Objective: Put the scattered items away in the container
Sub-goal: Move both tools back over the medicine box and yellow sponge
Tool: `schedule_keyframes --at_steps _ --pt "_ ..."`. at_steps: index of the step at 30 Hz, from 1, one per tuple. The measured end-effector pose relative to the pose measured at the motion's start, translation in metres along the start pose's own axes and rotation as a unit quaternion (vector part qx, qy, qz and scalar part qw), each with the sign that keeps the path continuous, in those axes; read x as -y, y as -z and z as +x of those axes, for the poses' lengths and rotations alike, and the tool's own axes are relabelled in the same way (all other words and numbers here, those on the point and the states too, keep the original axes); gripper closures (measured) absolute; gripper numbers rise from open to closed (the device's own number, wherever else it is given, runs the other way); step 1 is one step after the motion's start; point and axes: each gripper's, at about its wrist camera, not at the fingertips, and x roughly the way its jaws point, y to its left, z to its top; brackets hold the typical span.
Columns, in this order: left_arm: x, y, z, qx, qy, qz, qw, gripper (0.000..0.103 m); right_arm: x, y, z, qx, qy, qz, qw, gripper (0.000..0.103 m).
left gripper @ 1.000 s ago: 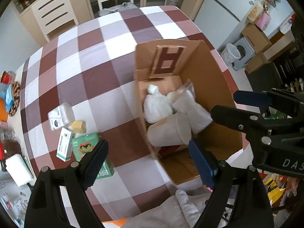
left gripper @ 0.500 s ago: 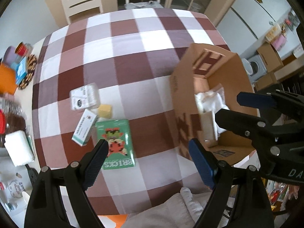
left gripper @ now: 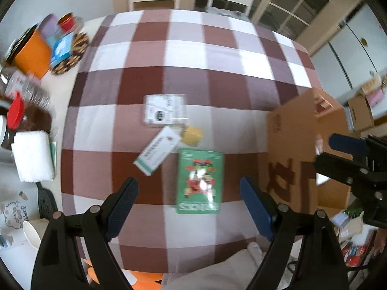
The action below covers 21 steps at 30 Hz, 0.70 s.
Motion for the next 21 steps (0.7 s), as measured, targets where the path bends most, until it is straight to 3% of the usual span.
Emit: schedule_keyframes --at_steps 9,21 --pt "-0.056 -0.003 0.04 -0.017 0.004 -0.035 0.9992 0.016 -0.022 -0.015 0.024 -0.022 0.004 -0.016 1.0 0.043" --pt "-0.065 -0.014 0.133 -0.067 0.012 -0.002 0.9977 0.016 -0.035 -0.029 0.068 -0.05 0.018 -0.022 0.998 0.043"
